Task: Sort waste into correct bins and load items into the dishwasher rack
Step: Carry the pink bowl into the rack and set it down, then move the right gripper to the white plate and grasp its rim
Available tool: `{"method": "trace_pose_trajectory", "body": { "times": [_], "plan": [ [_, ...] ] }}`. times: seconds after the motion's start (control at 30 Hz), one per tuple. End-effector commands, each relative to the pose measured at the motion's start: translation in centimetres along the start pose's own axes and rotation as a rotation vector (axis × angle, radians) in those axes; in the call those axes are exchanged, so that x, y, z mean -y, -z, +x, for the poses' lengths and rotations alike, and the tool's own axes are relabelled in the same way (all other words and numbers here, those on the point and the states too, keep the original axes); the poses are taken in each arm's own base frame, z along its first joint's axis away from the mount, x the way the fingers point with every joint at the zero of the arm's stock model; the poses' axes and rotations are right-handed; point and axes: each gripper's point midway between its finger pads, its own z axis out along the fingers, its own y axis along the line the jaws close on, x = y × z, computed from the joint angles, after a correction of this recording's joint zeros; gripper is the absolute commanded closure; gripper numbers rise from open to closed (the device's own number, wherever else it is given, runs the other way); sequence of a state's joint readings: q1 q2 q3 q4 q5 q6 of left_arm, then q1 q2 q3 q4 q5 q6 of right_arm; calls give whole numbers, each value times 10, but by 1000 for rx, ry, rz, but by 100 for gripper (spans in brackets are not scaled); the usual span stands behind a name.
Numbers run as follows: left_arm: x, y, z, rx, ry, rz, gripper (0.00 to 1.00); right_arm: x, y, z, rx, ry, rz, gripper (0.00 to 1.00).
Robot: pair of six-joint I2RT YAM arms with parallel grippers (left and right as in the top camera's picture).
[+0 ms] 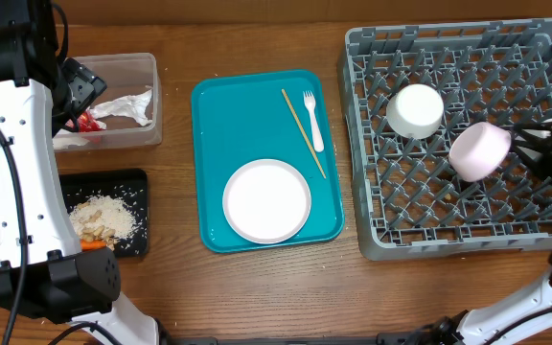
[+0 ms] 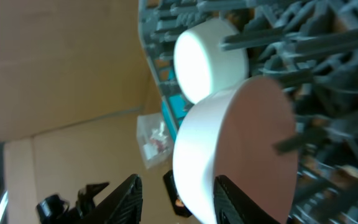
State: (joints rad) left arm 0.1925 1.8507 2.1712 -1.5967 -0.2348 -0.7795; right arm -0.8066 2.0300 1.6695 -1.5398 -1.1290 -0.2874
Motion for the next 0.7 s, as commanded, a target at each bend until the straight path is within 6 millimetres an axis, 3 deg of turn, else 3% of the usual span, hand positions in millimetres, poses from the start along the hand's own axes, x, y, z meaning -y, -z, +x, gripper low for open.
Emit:
{"method": "trace_pose_trajectory", "body": {
  "times": [0.0, 0.1, 0.27, 0.4, 0.53, 0.67],
  "plan": [
    [-1, 0, -2, 5, 10, -1, 0, 2, 29, -6, 41, -55, 175, 60],
    [-1, 0, -2, 5, 10, -2, 0, -10, 46, -8, 91, -60, 259, 61],
    [-1, 0, -2, 5, 10, -2, 0, -13, 87, -8, 263, -84, 618, 60],
    [-1, 0, -2, 5, 10, -2, 0, -35, 90, 5, 333, -29, 740, 59],
    [-1, 0, -2, 5, 10, -2, 0, -68, 61, 25, 309, 77, 749, 59],
    [-1, 0, -2, 5, 10, -2, 0, -101, -14, 66, 126, 269, 734, 58]
  ]
}}
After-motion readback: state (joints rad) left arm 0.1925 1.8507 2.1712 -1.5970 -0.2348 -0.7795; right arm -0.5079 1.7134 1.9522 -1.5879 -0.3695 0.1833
